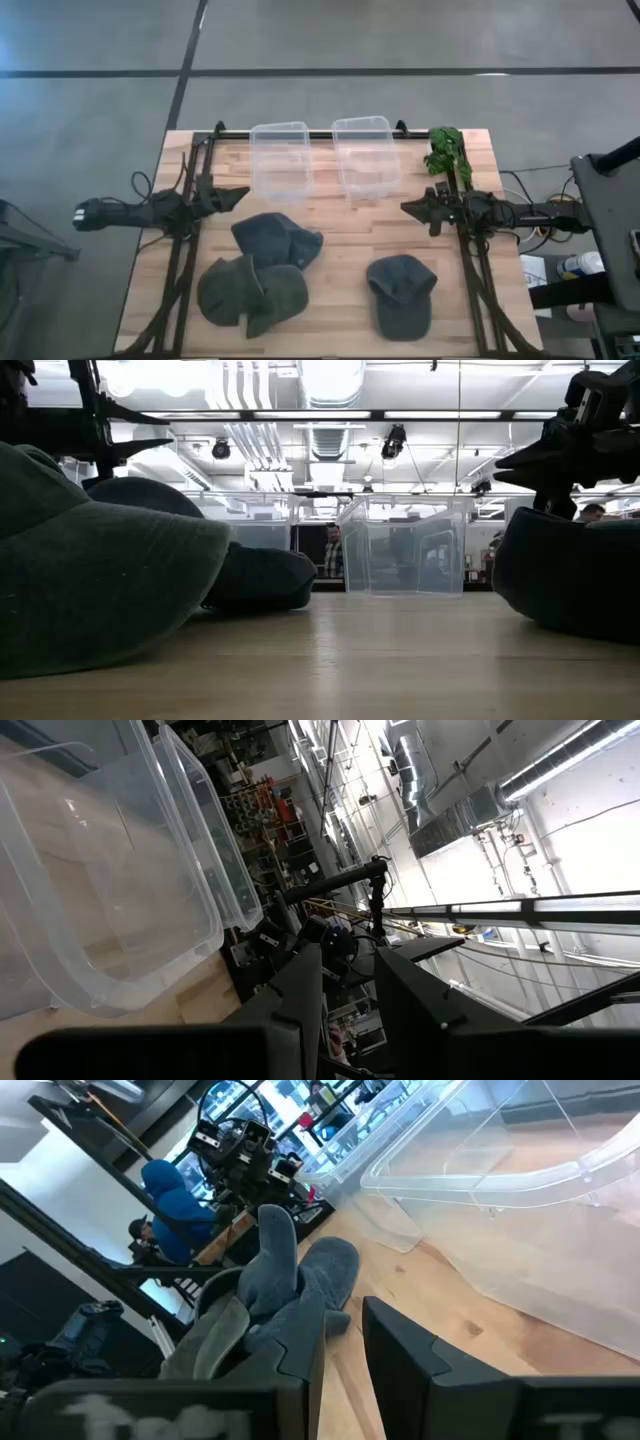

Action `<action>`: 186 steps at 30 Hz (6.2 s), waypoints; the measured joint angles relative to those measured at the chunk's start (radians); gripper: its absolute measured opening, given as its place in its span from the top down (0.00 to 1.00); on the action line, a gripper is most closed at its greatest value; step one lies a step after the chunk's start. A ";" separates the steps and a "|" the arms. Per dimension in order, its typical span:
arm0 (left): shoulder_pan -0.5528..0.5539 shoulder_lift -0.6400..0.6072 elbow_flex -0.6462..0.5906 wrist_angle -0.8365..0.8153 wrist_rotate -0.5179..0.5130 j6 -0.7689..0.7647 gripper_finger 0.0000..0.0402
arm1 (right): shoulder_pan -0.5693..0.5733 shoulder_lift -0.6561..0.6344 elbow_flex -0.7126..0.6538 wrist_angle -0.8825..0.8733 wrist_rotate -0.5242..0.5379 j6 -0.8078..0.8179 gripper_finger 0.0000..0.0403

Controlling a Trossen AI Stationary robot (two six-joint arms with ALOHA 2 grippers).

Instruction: Pick & Place hat

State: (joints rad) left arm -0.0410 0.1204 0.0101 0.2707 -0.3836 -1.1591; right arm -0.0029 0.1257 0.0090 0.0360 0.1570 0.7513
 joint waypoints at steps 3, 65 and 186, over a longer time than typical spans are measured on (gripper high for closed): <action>0.000 0.000 0.000 0.000 0.000 0.000 0.78 | 0.000 0.000 0.000 0.000 0.000 0.000 0.83; -0.205 0.360 0.035 0.077 0.152 -0.032 0.78 | 1.004 1.210 0.852 -0.661 -0.214 1.422 0.70; -0.214 1.225 1.440 -0.910 0.026 0.767 0.82 | -0.746 1.295 1.136 -1.109 -0.672 0.086 0.68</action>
State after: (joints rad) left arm -0.2554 1.3453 1.4506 -0.6389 -0.3573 -0.3920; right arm -0.7486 1.4202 1.1450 -1.0733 -0.5149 0.8378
